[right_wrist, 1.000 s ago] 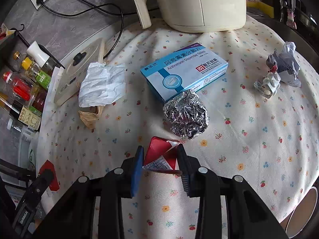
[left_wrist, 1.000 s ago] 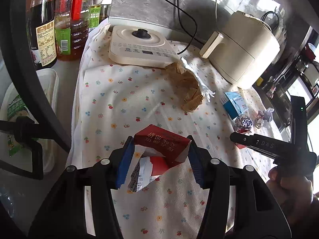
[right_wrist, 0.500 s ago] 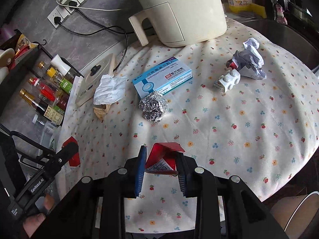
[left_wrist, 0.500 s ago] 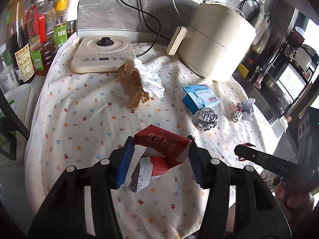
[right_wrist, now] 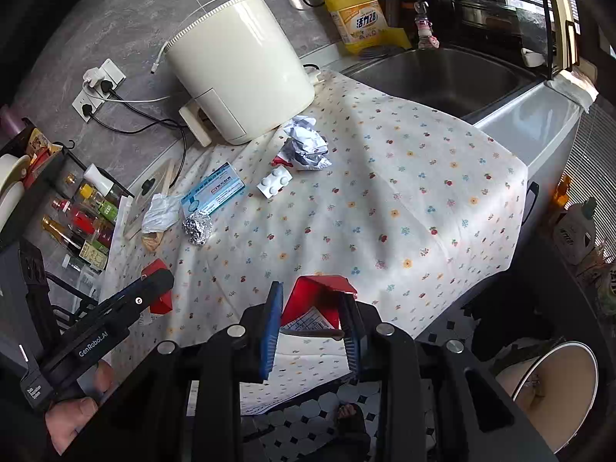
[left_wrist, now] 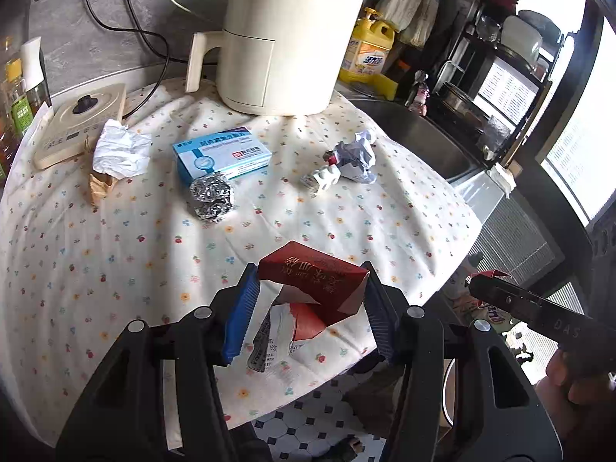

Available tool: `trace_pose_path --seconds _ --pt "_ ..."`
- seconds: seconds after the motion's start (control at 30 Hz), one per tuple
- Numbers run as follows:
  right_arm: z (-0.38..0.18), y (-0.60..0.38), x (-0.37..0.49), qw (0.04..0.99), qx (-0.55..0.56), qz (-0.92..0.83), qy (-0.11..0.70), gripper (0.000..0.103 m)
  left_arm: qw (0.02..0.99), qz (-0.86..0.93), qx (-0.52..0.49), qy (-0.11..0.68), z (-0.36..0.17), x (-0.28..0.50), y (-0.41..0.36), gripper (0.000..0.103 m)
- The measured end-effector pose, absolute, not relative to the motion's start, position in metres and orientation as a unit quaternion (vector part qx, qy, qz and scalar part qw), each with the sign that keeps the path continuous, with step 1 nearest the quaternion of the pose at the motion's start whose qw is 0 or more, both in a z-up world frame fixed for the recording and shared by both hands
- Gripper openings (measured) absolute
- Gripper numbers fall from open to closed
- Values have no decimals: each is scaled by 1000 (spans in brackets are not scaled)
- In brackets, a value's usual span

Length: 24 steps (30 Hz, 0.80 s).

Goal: Collect trash
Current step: 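Carry both red wrappers to the white bucket and open both grippers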

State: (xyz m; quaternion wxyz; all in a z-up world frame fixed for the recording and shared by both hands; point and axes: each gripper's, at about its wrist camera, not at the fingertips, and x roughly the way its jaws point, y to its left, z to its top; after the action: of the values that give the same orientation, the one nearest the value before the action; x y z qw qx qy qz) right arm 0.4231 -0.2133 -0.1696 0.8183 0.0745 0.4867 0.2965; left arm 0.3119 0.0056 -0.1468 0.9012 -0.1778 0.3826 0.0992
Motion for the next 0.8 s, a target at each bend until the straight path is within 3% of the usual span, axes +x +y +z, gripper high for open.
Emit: trace_pose_path --seconds 0.8 --pt "-217 -507 401 839 149 98 514 31 889 -92 -111 435 -182 395 -255 54"
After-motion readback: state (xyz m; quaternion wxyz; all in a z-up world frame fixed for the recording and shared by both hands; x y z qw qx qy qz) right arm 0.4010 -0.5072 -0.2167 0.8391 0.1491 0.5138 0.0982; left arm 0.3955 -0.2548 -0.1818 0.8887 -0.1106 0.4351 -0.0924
